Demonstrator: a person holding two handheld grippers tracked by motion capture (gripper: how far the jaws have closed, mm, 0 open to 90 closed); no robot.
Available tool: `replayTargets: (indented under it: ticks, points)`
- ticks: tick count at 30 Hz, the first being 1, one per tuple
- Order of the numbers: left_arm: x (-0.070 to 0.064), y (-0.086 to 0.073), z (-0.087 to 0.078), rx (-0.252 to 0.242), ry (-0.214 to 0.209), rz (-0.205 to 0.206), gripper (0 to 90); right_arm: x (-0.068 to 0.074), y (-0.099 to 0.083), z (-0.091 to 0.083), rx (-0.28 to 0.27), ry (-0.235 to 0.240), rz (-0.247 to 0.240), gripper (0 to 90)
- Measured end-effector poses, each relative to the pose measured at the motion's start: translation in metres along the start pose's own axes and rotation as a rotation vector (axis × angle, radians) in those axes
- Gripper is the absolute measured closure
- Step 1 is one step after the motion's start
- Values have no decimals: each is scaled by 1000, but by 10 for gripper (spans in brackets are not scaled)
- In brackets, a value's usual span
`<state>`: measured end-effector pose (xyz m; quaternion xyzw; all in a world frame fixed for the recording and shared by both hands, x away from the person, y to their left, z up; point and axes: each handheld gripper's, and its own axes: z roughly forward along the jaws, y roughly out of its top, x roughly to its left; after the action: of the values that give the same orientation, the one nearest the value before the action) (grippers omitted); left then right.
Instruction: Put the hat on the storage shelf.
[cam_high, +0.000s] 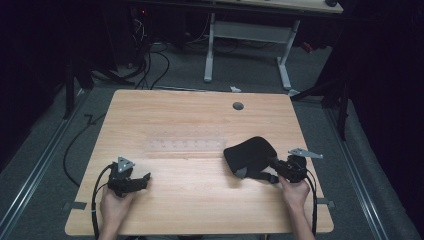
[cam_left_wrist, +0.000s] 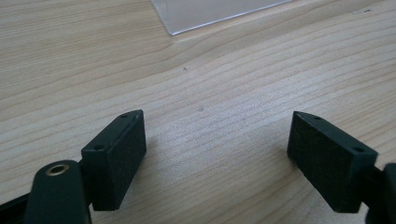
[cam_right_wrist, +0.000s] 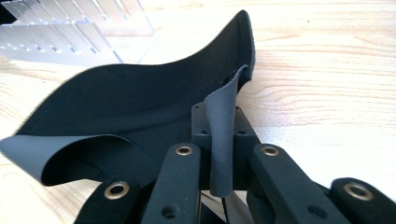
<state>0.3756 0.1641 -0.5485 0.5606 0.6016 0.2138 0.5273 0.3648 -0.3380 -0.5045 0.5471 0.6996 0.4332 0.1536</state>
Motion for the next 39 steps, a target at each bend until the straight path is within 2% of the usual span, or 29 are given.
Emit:
replayTargets:
  ticks: [7, 13, 21, 30, 35, 39]
  points:
    - [-1, 0, 1, -4, 8, -7, 194, 1, 2, -12, -27, -5, -1, 856]
    - [-4, -1, 3, 2, 21, -8, 149, 3, 2, -24, -46, -14, -11, 857]
    - [-4, -1, 3, 12, 3, 9, 155, 3, -4, -39, -88, -1, -3, 857]
    - [-3, -2, -1, 17, -15, 4, 163, 6, -8, -51, -112, 17, 3, 857]
    - [-3, -1, -3, 21, -24, -4, 176, 10, -8, -54, -115, 40, -11, 857]
    - [-4, 0, -6, 16, -45, -8, 189, 14, -8, -55, -124, 54, -15, 857]
